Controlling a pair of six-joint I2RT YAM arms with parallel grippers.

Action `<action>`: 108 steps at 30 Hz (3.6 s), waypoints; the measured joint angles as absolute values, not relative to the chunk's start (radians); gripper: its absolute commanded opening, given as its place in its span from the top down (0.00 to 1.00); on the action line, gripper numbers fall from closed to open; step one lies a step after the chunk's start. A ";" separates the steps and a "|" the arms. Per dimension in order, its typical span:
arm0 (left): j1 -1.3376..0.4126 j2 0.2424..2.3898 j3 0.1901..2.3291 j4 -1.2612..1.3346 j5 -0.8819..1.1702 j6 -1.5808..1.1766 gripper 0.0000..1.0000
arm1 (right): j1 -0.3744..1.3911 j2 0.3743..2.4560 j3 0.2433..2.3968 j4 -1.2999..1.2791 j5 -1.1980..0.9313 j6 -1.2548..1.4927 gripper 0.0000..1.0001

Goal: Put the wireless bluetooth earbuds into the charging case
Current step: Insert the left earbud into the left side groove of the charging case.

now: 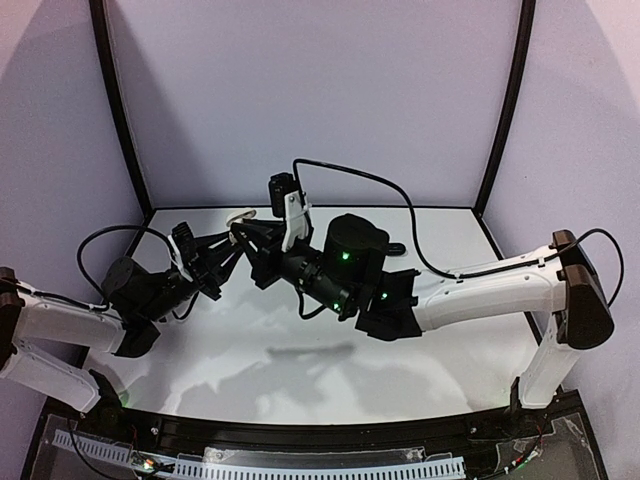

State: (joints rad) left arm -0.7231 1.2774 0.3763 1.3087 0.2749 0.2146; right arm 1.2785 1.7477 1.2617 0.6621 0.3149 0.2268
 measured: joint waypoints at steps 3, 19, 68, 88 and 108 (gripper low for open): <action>-0.723 1.277 0.376 1.309 0.274 0.222 0.99 | 1.282 1.751 1.262 0.667 0.319 0.226 1.00; -0.729 1.277 0.376 1.309 0.271 0.237 0.99 | 1.282 1.776 1.266 0.698 0.358 0.216 1.00; -0.733 1.278 0.376 1.271 0.221 0.269 0.99 | 1.282 1.797 1.409 0.410 0.420 0.221 0.73; -0.734 1.278 0.376 1.273 0.219 0.227 0.99 | 1.283 1.795 1.442 0.344 0.419 0.156 0.58; -0.738 1.277 0.376 1.285 0.210 0.227 0.99 | 1.295 1.782 1.464 0.282 0.416 0.074 0.45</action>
State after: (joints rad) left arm -0.7376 1.2766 0.3763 1.2850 0.2104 0.2272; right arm 1.2953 1.7821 1.4639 0.2817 0.4160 0.0742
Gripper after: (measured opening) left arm 0.183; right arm 0.539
